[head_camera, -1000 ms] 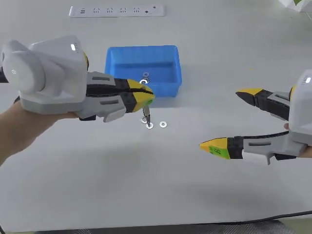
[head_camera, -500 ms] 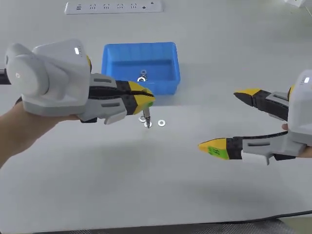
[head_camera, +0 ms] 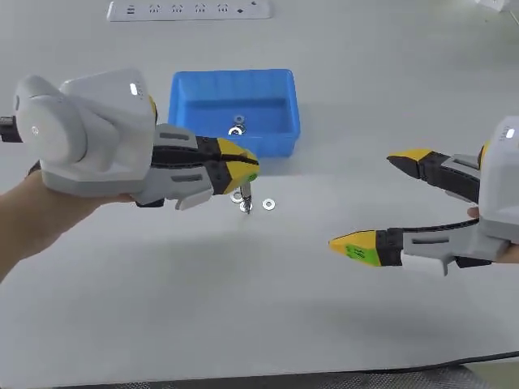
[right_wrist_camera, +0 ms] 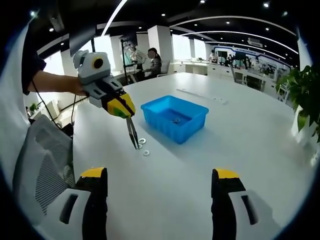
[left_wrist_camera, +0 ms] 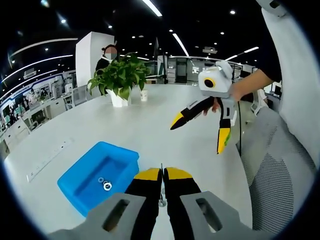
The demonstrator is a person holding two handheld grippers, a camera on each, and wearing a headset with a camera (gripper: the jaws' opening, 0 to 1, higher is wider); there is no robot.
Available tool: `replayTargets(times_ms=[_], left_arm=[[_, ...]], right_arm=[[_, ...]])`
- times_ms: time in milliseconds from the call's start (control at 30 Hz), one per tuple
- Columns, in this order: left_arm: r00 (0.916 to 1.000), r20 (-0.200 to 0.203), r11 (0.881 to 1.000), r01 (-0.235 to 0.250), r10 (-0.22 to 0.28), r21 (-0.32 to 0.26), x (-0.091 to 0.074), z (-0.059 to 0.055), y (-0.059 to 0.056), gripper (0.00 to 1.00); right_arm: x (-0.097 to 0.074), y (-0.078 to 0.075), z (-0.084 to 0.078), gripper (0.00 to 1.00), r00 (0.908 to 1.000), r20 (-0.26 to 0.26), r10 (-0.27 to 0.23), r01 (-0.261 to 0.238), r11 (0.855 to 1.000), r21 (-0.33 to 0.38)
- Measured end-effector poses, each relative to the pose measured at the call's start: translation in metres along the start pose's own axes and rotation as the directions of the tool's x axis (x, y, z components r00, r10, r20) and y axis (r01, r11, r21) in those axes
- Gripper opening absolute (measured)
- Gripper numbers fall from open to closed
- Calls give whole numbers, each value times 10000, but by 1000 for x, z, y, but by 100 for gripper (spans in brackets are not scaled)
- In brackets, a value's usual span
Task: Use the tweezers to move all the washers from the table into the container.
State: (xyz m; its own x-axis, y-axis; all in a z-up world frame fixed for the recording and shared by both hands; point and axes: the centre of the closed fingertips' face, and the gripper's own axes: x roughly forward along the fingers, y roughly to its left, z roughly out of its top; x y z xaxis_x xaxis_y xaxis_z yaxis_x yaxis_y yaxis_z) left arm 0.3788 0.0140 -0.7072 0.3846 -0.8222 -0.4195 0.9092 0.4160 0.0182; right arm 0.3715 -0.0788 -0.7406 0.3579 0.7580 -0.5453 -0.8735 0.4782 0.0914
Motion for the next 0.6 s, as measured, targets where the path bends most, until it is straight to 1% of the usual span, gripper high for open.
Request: replayTargets(times_ms=[133, 233, 267, 300, 333, 367, 400, 467, 533, 600], left_arm=[[10000, -34, 10000, 12, -11, 47, -1, 0, -2, 6], [10000, 10, 10000, 47, -47, -15, -1, 0, -4, 6], [10000, 25, 10000, 54, -54, -29, -1, 0, -5, 6], [10000, 39, 10000, 25, -25, -19, -1, 0, -5, 6], [10000, 73, 10000, 15, -14, -86, -1, 0, -5, 6], [9999, 92, 9999, 42, -40, -130, -1, 0, -6, 6], [9999, 110, 9999, 16, -14, -122, -2, -1, -6, 6], [9998, 160, 9997, 78, -75, -222, -2, -1, -9, 6], [9998, 171, 9997, 39, -35, -245, -3, -1, -9, 6], [9999, 160, 9996, 5, 0, -300, -4, -2, -9, 6]], right_arm=[[4, 7, 5, 85, 9997, 39, 245, -245, 9996, -161], [11, 14, 6, 84, 9984, -62, 568, -570, 9976, -386], [15, 18, 8, 83, 9965, -93, 828, -831, 9956, -423], [18, 23, 10, 82, 9937, -49, 1121, -1122, 9928, -411], [22, 31, 14, 80, 9882, -20, 1534, -1534, 9874, -389], [25, 34, 17, 78, 9847, -39, 1742, -1742, 9838, -425], [31, 38, 20, 77, 9797, -116, 2001, -2005, 9775, -654], [39, 43, 23, 74, 9739, -216, 2257, -2268, 9689, -995], [49, 48, 26, 72, 9666, -344, 2538, -2561, 9587, -1237], [59, 54, 26, 70, 9565, -512, 2873, -2916, 9476, -1303]])
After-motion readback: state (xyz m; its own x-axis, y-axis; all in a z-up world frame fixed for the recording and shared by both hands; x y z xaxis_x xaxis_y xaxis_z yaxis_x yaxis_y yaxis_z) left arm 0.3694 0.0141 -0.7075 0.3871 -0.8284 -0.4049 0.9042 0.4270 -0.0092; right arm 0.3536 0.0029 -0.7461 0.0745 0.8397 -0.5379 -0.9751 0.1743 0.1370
